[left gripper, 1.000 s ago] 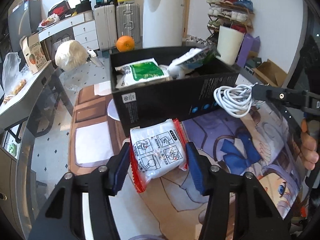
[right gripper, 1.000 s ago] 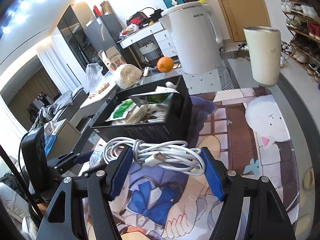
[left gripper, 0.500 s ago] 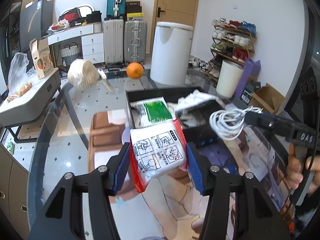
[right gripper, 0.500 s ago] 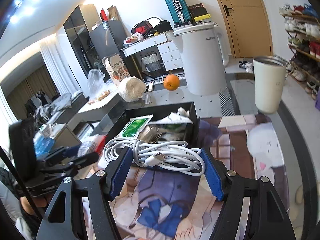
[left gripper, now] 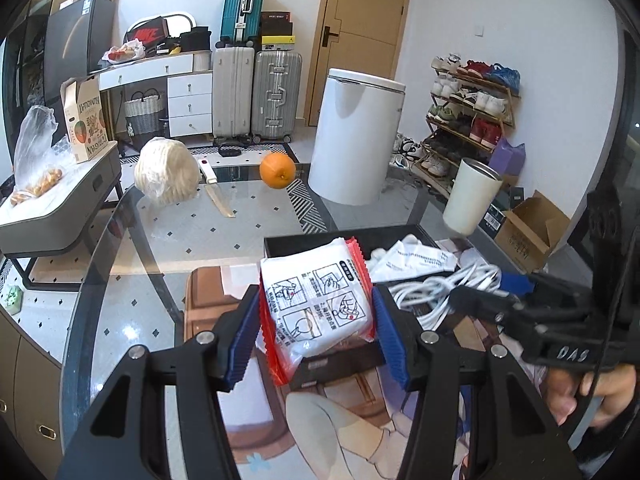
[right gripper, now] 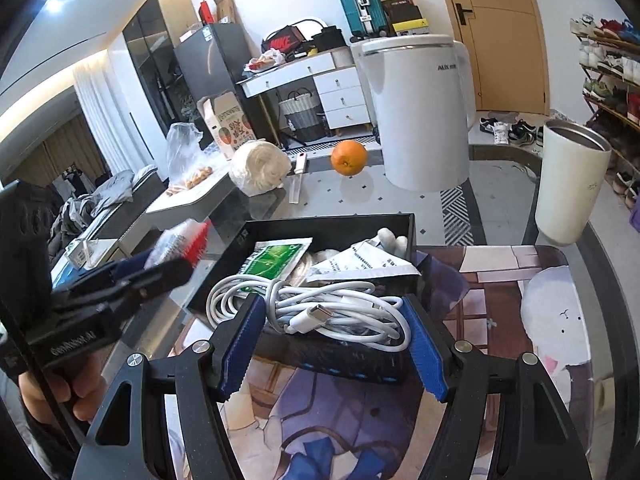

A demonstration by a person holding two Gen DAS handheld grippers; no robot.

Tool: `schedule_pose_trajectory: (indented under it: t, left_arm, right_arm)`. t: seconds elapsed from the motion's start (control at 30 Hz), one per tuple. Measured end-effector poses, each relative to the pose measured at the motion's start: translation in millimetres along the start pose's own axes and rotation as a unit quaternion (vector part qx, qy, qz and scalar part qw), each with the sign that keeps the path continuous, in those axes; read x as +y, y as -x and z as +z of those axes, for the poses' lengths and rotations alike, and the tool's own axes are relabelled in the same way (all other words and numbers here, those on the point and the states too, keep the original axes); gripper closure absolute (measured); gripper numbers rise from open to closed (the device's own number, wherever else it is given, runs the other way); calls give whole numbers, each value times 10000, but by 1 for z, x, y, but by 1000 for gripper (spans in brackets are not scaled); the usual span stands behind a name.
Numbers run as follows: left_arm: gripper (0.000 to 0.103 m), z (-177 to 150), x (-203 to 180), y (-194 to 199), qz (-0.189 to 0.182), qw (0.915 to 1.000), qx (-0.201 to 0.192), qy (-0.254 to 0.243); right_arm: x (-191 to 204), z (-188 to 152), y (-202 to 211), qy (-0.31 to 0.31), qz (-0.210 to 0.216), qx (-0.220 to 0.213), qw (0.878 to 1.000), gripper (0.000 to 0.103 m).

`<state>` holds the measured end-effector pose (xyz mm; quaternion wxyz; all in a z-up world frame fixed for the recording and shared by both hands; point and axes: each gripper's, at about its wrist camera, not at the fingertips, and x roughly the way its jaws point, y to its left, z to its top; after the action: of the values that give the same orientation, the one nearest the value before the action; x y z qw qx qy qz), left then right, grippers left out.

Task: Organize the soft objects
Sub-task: 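Carry the packet and cable into the black box and open both grippers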

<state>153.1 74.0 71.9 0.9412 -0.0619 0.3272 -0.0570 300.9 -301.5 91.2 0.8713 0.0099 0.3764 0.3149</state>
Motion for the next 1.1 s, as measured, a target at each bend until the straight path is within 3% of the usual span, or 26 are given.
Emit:
schedule_pose_trajectory:
  t: [0.4,0.77,0.93,1.1]
  left_arm:
    - [49,16,-11,-30,-154,9995,194,-200]
    - [48,16,-13,-50,-164,9991,354,-169]
    - [40,14,-15,-51,-141,9988,399,-246]
    - [17,11,-16,-48,-104,9988,407,-241]
  right_arm:
    - [8,9,-19,379,-318,-21,9988,33]
    - [4,13,-23,565,-181,12,9982,30]
    - [0,9,-6,579,-101,-133,9982,17]
    - [-5,1,13,593,-168,-262,9978,11]
